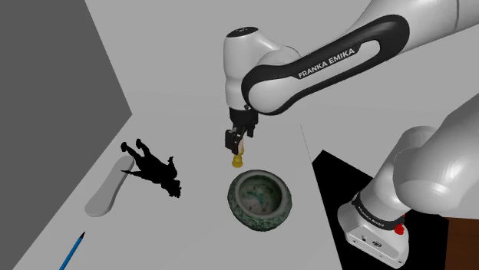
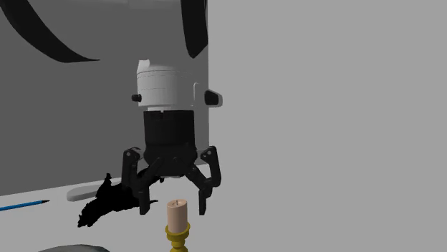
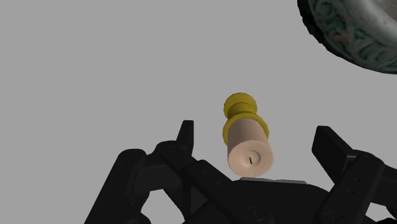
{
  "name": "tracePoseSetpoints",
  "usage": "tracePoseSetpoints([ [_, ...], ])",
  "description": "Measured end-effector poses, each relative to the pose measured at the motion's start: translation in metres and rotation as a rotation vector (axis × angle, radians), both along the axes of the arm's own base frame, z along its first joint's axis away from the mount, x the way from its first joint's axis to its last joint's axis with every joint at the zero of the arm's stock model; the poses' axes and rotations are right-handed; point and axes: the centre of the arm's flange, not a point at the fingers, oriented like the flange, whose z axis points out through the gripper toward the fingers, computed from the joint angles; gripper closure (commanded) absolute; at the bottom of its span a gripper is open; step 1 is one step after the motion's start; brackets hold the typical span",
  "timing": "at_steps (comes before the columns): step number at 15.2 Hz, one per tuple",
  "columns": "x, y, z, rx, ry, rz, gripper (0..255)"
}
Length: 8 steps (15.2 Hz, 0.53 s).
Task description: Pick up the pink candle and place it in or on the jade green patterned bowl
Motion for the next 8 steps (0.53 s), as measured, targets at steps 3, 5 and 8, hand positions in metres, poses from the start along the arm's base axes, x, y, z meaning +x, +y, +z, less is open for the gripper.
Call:
tracePoseSetpoints([
  [3,0.000,0.000,-0.017,0.000,0.000,0.000,0],
  [5,-0.001,0.000,-0.027,0.000,0.000,0.000,0],
  [8,-0.002,-0.001,-0.030,0.000,0.000,0.000,0],
])
